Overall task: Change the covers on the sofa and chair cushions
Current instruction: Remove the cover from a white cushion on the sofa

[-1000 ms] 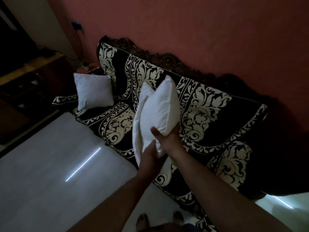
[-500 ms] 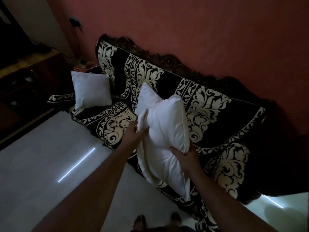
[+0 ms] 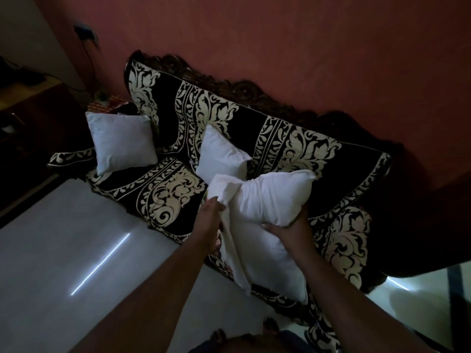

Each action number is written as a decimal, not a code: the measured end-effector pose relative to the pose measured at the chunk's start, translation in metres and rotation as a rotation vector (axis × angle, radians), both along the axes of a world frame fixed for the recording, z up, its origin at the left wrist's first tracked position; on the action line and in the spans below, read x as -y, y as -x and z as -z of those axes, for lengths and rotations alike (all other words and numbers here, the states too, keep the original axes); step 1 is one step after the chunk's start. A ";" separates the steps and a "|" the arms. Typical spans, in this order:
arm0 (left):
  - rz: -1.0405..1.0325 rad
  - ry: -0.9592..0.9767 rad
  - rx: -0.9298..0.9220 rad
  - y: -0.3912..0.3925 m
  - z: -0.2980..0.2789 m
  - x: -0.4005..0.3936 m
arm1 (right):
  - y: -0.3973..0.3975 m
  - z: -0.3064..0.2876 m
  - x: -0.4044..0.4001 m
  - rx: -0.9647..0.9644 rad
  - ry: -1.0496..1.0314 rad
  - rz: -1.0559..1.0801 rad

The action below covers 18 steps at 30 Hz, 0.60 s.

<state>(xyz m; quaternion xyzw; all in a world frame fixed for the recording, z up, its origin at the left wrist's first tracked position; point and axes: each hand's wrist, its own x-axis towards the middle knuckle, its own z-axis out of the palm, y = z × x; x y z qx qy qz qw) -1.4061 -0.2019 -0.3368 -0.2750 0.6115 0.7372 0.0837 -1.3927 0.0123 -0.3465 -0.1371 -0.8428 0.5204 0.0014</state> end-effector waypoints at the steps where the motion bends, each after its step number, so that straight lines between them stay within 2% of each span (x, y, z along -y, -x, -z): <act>1: -0.050 -0.045 0.037 0.003 0.000 0.007 | 0.000 0.002 0.000 -0.013 0.023 0.023; 3: -0.150 -0.024 0.038 0.010 0.004 0.021 | -0.001 0.003 0.003 -0.060 0.027 0.026; 5: -0.161 0.154 -0.032 0.012 0.013 0.032 | -0.003 -0.002 0.009 -0.096 0.019 0.006; 8: 0.066 0.535 -0.138 0.007 0.022 0.041 | -0.004 -0.010 0.019 -0.163 -0.008 -0.012; 11: 0.254 0.751 -0.148 0.006 0.019 0.052 | -0.005 -0.018 0.022 -0.214 -0.043 -0.002; 13: 0.350 0.974 -0.169 0.004 0.019 0.059 | -0.006 -0.021 0.023 -0.237 -0.105 0.011; 15: 0.407 1.208 -0.212 0.003 0.020 0.058 | -0.007 -0.026 0.026 -0.246 -0.179 0.010; 18: 0.442 1.456 -0.288 0.001 0.022 0.045 | -0.011 -0.034 0.040 -0.259 -0.340 -0.012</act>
